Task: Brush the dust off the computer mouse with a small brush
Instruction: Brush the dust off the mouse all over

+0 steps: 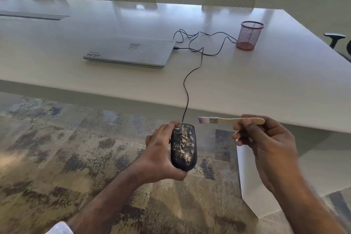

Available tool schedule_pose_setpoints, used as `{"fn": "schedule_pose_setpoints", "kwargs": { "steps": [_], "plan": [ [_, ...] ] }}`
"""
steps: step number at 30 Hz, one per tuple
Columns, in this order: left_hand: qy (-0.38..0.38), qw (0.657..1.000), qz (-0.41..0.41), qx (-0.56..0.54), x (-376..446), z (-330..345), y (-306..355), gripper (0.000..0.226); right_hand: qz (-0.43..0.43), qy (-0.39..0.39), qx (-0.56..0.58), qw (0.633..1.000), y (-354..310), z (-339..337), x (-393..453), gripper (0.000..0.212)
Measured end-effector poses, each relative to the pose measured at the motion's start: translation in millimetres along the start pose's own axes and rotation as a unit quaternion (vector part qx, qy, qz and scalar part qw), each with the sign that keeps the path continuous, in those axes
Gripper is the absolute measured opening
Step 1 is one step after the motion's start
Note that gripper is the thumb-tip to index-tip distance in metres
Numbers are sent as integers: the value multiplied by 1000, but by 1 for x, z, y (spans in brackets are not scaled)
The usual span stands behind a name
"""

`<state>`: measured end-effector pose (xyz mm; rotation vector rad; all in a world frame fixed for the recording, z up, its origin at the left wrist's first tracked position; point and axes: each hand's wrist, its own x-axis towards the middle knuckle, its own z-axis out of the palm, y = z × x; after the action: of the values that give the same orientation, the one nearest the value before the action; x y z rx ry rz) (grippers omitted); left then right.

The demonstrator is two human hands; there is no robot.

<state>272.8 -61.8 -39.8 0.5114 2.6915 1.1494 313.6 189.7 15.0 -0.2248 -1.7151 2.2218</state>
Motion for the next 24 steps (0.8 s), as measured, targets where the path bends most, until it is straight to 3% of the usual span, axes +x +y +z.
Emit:
{"fn": "schedule_pose_setpoints", "kwargs": {
  "steps": [2,5,18,24],
  "plan": [
    [-7,1000,-3,-2,1,2,-2,132,-20,7,-38,999,0,2,1,7],
    [-18,1000,-4,-5,1,3,-3,134,-42,26,-112,992,5,6,3,18],
    [-21,999,21,-12,3,4,3,129,-90,19,-246,965,14,13,4,18],
    [-27,999,21,-10,4,4,6,129,-85,20,-208,974,12,18,4,20]
  ]
}}
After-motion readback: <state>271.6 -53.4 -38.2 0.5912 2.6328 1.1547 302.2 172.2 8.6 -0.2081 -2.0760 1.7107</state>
